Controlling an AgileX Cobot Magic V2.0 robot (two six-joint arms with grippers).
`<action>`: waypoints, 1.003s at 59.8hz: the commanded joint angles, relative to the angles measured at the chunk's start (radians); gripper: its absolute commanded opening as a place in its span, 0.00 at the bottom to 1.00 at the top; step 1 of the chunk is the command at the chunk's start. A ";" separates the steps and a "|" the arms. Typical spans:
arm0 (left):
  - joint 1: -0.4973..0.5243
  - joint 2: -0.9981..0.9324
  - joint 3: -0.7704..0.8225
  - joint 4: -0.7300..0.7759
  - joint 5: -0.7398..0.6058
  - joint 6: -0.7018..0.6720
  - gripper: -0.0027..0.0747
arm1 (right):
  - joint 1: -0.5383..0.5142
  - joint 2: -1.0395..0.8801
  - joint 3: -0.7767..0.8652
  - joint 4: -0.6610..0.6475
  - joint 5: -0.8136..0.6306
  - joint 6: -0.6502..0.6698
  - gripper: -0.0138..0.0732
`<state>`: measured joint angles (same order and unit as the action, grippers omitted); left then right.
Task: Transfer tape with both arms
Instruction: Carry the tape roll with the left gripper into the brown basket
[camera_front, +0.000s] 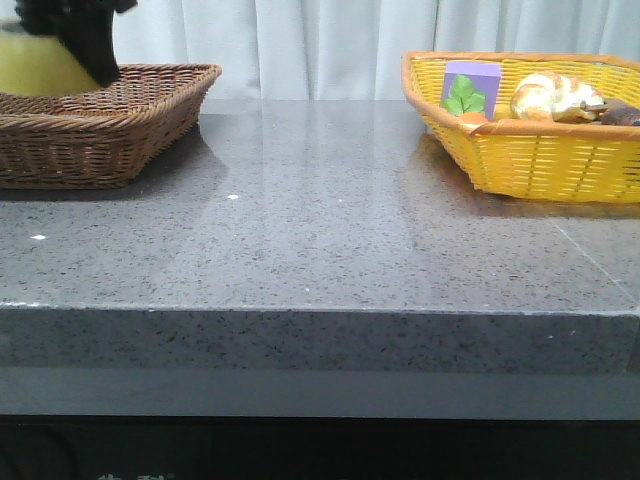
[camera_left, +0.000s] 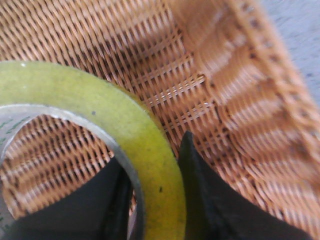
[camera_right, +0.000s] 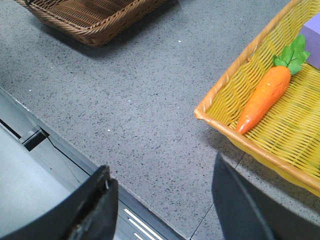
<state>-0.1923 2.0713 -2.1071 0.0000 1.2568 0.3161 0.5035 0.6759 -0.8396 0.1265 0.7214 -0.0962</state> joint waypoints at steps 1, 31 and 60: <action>0.003 -0.040 -0.035 -0.017 -0.055 -0.006 0.21 | -0.004 -0.002 -0.025 0.005 -0.077 -0.002 0.67; 0.003 0.000 -0.035 -0.077 -0.056 -0.006 0.41 | -0.004 -0.002 -0.025 0.005 -0.077 -0.002 0.67; 0.003 -0.121 -0.035 -0.122 -0.025 -0.006 0.49 | -0.004 -0.002 -0.025 0.005 -0.077 -0.002 0.67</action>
<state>-0.1897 2.0638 -2.1096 -0.0802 1.2489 0.3146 0.5035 0.6759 -0.8396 0.1265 0.7214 -0.0962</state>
